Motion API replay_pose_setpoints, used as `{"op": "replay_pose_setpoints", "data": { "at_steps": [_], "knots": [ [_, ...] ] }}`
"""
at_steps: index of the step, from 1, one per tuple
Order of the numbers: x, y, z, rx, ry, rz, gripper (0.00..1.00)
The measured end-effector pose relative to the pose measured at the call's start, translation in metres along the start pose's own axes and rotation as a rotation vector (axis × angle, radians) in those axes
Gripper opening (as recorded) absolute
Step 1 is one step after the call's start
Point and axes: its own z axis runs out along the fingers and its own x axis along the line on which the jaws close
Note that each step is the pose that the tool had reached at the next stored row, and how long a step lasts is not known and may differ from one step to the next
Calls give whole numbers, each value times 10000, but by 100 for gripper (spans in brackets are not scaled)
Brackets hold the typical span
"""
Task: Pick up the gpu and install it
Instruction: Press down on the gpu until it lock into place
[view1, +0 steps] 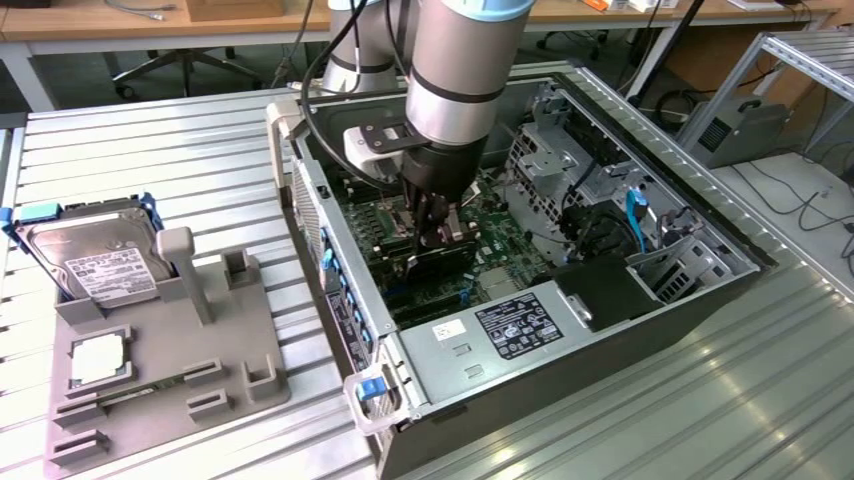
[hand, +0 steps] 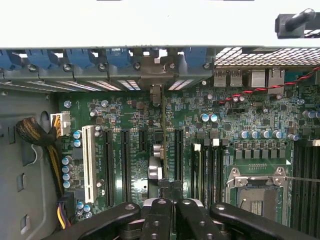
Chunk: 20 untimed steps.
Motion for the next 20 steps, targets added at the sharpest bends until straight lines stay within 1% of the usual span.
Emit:
{"op": "replay_pose_setpoints", "data": {
  "at_steps": [13, 16, 20],
  "knots": [
    [0, 2, 5, 1, -2, 1, 11],
    [-1, 2, -9, 7, -7, 1, 11],
    [-1, 2, -60, 3, 34, 1, 11]
  ]
}}
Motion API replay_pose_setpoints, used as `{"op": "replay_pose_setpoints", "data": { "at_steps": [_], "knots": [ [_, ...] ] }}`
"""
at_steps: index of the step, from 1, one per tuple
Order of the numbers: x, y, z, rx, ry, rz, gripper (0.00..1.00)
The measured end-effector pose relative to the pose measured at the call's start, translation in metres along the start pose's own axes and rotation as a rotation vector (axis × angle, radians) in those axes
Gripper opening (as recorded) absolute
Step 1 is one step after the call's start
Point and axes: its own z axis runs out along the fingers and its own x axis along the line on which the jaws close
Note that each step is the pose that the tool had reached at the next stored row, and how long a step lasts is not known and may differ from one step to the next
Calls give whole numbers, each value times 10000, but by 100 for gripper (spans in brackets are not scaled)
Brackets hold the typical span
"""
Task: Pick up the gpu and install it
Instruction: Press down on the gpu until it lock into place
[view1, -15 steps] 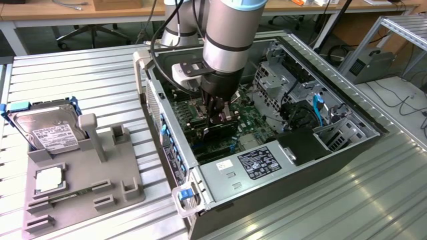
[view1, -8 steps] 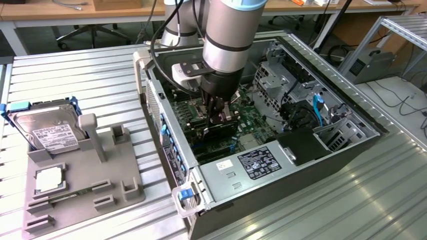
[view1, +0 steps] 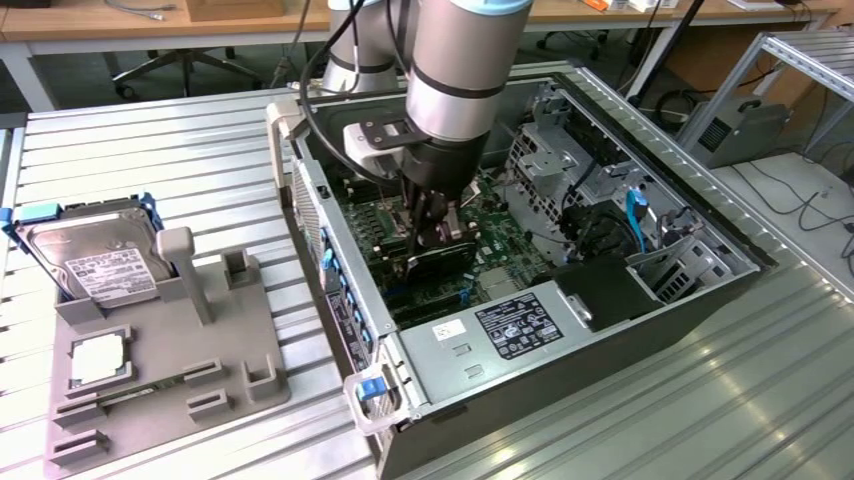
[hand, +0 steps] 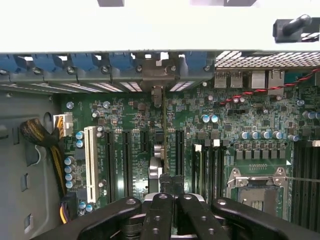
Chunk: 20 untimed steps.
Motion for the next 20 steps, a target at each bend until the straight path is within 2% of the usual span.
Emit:
{"op": "replay_pose_setpoints", "data": {
  "at_steps": [11, 20],
  "knots": [
    [-4, -40, -215, 1, 55, 0, 11],
    [-9, -80, -441, 1, 86, 0, 11]
  ]
}}
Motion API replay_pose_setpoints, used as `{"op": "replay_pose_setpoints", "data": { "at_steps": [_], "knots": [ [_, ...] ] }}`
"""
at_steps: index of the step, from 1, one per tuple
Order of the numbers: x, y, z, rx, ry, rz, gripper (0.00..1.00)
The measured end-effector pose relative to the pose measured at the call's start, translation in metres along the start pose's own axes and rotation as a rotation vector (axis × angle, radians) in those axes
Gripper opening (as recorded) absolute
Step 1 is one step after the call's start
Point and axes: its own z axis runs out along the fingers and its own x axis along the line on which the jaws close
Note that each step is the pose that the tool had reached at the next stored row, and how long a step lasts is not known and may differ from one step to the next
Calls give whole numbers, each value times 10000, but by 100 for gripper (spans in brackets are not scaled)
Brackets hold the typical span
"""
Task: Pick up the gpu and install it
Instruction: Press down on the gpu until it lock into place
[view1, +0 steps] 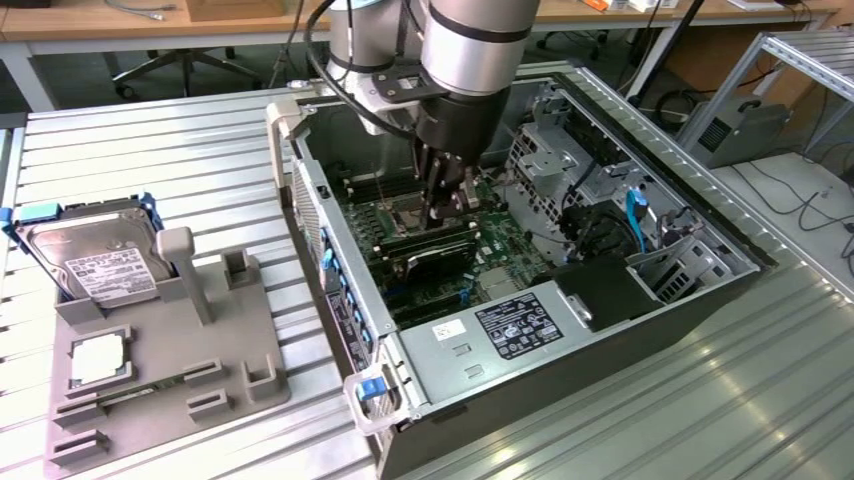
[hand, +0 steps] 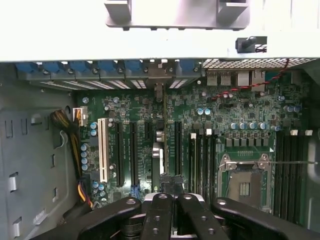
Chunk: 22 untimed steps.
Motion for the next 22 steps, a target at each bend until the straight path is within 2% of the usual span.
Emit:
{"op": "replay_pose_setpoints", "data": {
  "at_steps": [7, 9, 22],
  "knots": [
    [-2, -27, -179, 0, 5, 0, 11],
    [-2, -33, -204, 0, 5, 0, 11],
    [-2, -65, -208, 0, 6, 0, 11]
  ]
}}
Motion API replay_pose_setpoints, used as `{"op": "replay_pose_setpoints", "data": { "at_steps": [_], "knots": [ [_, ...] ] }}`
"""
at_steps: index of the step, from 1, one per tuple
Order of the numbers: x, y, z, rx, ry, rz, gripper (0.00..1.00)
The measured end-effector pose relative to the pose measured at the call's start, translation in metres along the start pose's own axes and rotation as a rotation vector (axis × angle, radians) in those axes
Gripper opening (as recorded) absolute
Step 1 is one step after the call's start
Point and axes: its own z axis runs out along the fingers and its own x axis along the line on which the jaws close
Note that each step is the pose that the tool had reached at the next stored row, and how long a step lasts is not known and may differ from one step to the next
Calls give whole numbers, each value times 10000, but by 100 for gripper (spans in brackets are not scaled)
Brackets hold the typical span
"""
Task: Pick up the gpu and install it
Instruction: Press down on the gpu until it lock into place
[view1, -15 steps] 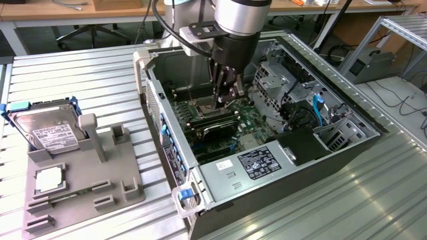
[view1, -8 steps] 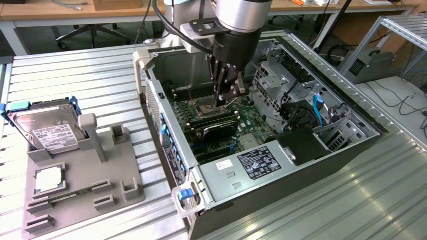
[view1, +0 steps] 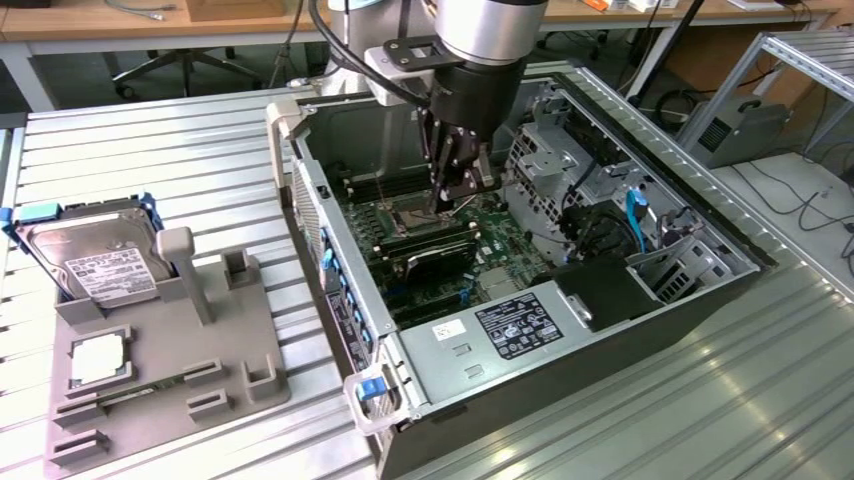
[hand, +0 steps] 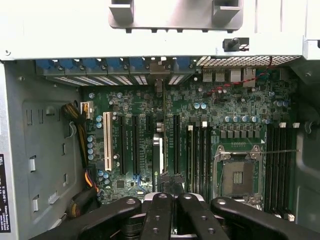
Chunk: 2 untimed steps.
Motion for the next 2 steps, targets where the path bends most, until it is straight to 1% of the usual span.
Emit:
{"op": "replay_pose_setpoints", "data": {
  "at_steps": [2],
  "knots": [
    [0, 0, 0, 0, 0, 0, 11]
  ]
}}
